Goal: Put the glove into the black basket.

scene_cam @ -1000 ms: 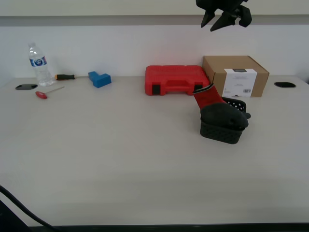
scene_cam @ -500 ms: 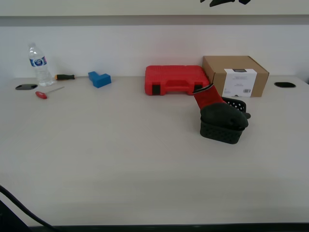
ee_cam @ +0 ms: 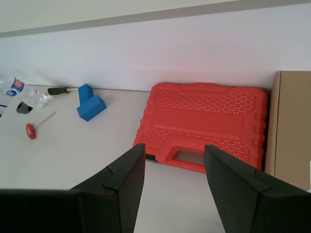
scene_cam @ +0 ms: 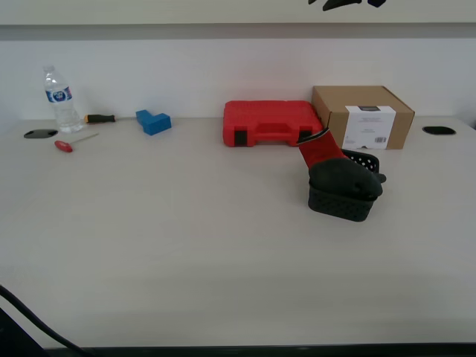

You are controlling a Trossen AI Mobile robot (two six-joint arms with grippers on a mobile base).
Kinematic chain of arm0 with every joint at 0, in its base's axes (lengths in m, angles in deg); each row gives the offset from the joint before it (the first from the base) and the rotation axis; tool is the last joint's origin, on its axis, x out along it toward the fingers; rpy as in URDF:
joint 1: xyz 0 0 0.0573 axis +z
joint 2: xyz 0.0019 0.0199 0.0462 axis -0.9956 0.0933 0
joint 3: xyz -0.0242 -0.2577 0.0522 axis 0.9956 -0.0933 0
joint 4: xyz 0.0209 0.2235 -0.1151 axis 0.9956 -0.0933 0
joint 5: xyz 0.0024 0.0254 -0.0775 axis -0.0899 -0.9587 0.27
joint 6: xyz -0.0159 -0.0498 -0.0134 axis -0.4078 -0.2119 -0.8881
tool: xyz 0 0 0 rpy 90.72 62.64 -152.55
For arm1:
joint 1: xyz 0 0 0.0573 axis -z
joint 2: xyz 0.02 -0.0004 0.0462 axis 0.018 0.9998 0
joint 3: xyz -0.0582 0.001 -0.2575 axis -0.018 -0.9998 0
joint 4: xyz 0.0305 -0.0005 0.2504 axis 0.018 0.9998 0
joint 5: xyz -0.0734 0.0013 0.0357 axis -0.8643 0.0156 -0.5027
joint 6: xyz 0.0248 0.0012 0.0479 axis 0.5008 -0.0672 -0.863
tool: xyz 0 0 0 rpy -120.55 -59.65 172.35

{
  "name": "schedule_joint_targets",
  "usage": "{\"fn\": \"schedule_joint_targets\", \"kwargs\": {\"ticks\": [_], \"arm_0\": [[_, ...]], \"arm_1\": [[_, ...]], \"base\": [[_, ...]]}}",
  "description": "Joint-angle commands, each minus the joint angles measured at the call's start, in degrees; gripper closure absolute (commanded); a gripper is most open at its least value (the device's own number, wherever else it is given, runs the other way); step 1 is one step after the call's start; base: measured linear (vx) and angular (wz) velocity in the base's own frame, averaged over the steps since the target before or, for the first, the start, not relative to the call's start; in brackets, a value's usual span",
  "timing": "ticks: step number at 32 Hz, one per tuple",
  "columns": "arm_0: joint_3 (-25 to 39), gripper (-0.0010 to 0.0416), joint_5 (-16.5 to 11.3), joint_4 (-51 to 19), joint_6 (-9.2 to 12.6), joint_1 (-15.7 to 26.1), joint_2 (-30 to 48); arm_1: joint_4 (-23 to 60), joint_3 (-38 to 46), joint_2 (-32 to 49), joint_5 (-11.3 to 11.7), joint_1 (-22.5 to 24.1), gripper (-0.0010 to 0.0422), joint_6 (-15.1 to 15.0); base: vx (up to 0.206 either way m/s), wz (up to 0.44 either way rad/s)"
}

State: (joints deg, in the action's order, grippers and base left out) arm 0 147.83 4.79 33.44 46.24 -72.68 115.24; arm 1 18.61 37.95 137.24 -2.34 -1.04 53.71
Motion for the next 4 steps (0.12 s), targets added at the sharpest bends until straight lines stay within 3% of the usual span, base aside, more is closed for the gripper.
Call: {"fn": "schedule_joint_targets", "kwargs": {"ticks": [1, 4], "arm_0": [[0.0, 0.0239, 0.0, 0.0, 0.0, 0.0, 0.0], [0.0, 0.0239, 0.0, 0.0, 0.0, 0.0, 0.0]], "arm_1": [[-0.2, 0.0, 0.0, 0.0, 0.0, 0.0412, 0.0], [-0.2, 0.0, 0.0, 0.0, 0.0, 0.0412, 0.0]], "base": [[0.0, 0.0], [0.0, 0.0]]}}
